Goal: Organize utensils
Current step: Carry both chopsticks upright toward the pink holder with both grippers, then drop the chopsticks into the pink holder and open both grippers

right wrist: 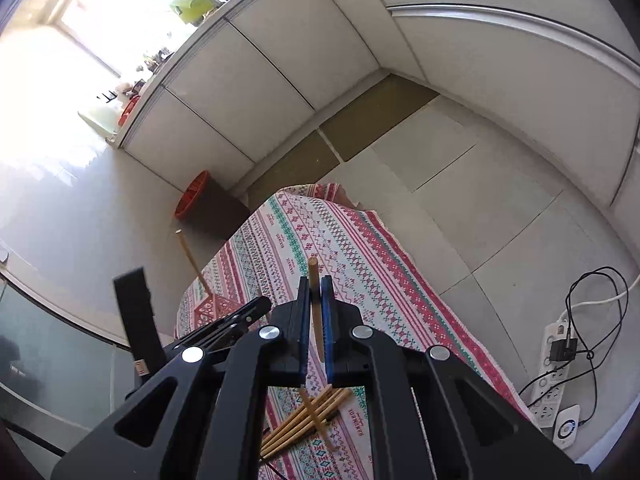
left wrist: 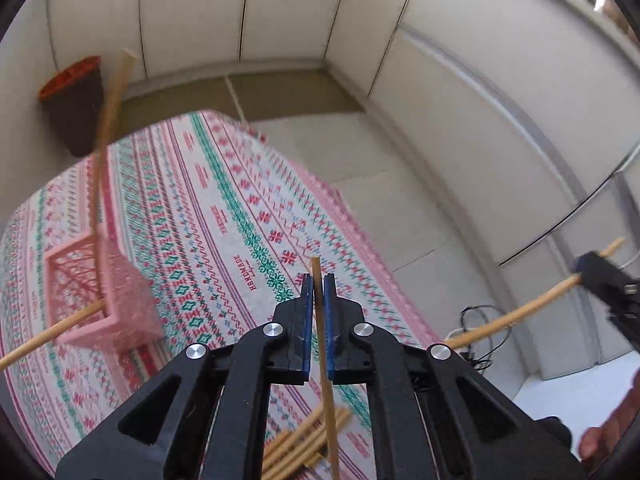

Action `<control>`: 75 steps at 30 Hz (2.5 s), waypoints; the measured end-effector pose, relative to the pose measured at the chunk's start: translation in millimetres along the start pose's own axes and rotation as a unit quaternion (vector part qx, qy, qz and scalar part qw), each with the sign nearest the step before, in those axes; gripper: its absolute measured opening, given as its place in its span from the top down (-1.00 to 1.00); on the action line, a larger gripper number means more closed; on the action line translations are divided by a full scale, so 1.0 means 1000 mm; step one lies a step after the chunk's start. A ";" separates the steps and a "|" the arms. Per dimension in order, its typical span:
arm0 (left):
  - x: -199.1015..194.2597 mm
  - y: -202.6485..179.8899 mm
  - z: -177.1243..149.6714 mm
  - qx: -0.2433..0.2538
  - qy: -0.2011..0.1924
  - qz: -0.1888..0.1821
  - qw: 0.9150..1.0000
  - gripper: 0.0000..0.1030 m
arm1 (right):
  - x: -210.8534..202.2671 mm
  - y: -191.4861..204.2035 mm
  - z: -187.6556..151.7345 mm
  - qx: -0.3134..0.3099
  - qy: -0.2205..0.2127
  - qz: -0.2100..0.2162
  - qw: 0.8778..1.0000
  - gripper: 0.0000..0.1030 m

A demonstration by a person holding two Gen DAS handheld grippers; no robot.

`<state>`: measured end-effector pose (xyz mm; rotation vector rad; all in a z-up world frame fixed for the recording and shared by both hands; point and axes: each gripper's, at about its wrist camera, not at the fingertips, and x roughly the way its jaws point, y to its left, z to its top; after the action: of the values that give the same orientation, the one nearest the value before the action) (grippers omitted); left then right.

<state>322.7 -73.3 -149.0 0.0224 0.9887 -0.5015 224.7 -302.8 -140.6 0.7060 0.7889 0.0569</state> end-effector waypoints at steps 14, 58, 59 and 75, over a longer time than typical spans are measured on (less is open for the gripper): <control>-0.161 0.010 -0.026 -0.037 -0.167 -0.004 0.985 0.93 | -0.063 0.075 -0.011 -0.062 -0.048 0.026 0.997 0.89; -0.257 0.142 -0.017 -0.222 -0.359 0.122 0.898 -0.12 | 0.047 0.249 0.026 -0.227 -0.065 0.057 0.970 0.89; -0.261 0.144 -0.017 -0.225 -0.359 0.129 0.897 -0.12 | 0.050 0.251 0.024 -0.229 -0.066 0.055 0.970 0.89; -0.263 0.154 -0.020 -0.236 -0.319 0.131 0.908 -0.19 | 0.076 0.258 0.004 -0.252 -0.055 0.029 0.966 0.46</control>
<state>253.2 171.8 19.0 -0.4185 0.4259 0.0048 335.1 -83.2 -30.9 0.2444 0.6124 0.2603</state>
